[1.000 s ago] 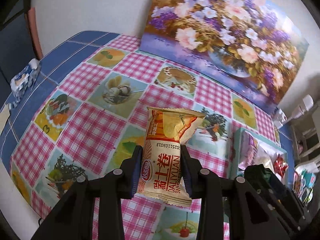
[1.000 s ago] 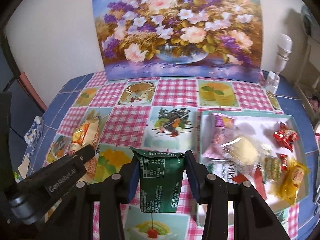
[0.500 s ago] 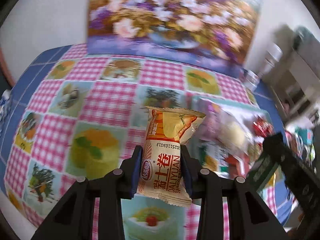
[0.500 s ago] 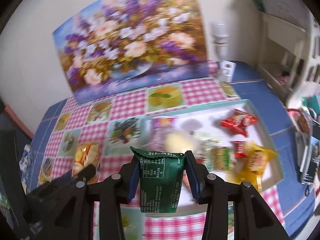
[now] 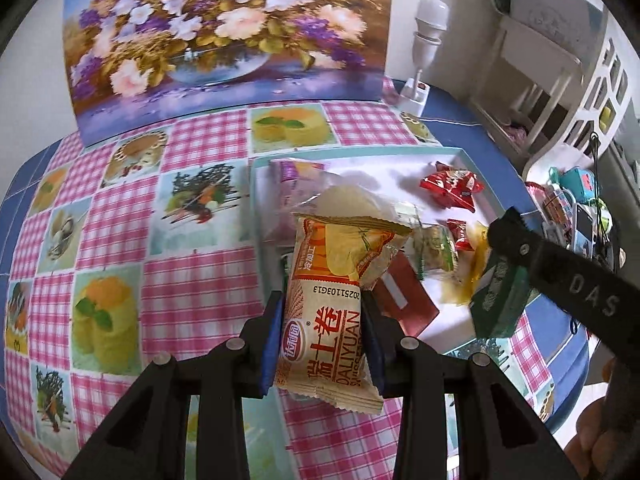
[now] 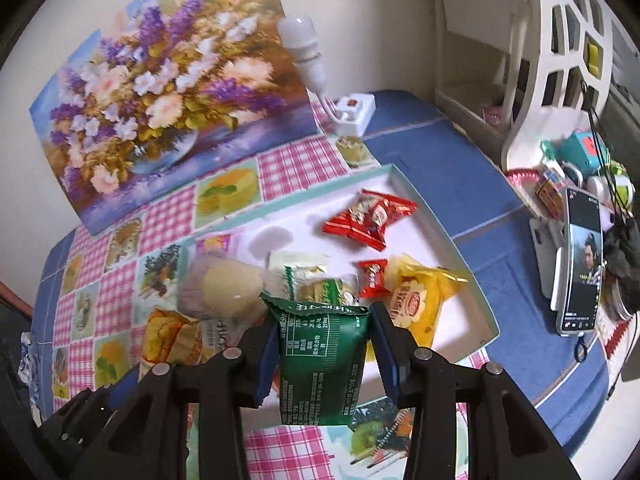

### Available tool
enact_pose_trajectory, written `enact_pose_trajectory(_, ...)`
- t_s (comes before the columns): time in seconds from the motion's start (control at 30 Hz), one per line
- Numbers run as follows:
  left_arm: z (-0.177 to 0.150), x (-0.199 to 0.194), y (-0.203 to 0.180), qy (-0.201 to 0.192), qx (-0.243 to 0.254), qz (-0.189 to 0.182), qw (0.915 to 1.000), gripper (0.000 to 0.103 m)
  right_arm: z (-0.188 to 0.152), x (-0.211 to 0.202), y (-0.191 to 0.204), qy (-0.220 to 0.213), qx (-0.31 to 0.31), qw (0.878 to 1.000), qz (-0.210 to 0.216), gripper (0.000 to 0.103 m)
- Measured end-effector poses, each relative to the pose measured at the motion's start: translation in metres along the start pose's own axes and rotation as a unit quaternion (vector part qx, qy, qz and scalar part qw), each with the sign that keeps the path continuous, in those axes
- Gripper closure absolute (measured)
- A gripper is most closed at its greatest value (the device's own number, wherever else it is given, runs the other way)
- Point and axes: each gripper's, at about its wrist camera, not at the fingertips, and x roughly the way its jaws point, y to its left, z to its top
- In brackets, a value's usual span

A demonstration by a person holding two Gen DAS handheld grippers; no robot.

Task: Organize snacks
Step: 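Carry the bread pack and green pack into the white tray and open both tools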

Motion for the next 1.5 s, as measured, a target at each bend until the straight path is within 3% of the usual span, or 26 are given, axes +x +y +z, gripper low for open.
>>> enact_pose_trajectory(0.57, 0.005, 0.017, -0.002, -0.011, -0.007, -0.024, 0.9996, 0.064, -0.005, 0.039, -0.001, 0.046, 0.001, 0.999, -0.012, 0.057)
enact_pose_trajectory(0.7, 0.006, 0.014, -0.002, -0.017, -0.006, -0.025, 0.9995, 0.049, -0.005, 0.044, -0.003, 0.050, 0.008, 0.999, -0.014, 0.057)
enact_pose_trajectory(0.93, 0.006, 0.011, 0.005, -0.014, -0.020, -0.028, 0.9993, 0.046, -0.004, 0.046, -0.004, 0.050, 0.012, 0.999, -0.013, 0.056)
enact_pose_trajectory(1.07, 0.007, 0.008, 0.013, -0.014, -0.037, -0.030, 0.9988, 0.035, -0.004, 0.047, -0.005, 0.049, 0.016, 0.999, -0.016, 0.056)
enact_pose_trajectory(1.17, 0.008, 0.006, 0.018, -0.014, -0.048, -0.029, 0.9983, 0.033, -0.004, 0.047, -0.005, 0.049, 0.019, 0.998, -0.018, 0.055)
enact_pose_trajectory(1.23, 0.009, 0.005, 0.022, -0.015, -0.057, -0.027, 0.9979, 0.033, -0.003, 0.047, -0.005, 0.046, 0.020, 0.999, -0.016, 0.044)
enact_pose_trajectory(1.5, 0.011, 0.000, 0.037, -0.021, -0.084, -0.025, 0.9959, 0.022, -0.003, 0.049, -0.003, 0.045, 0.015, 0.999, -0.018, 0.028)
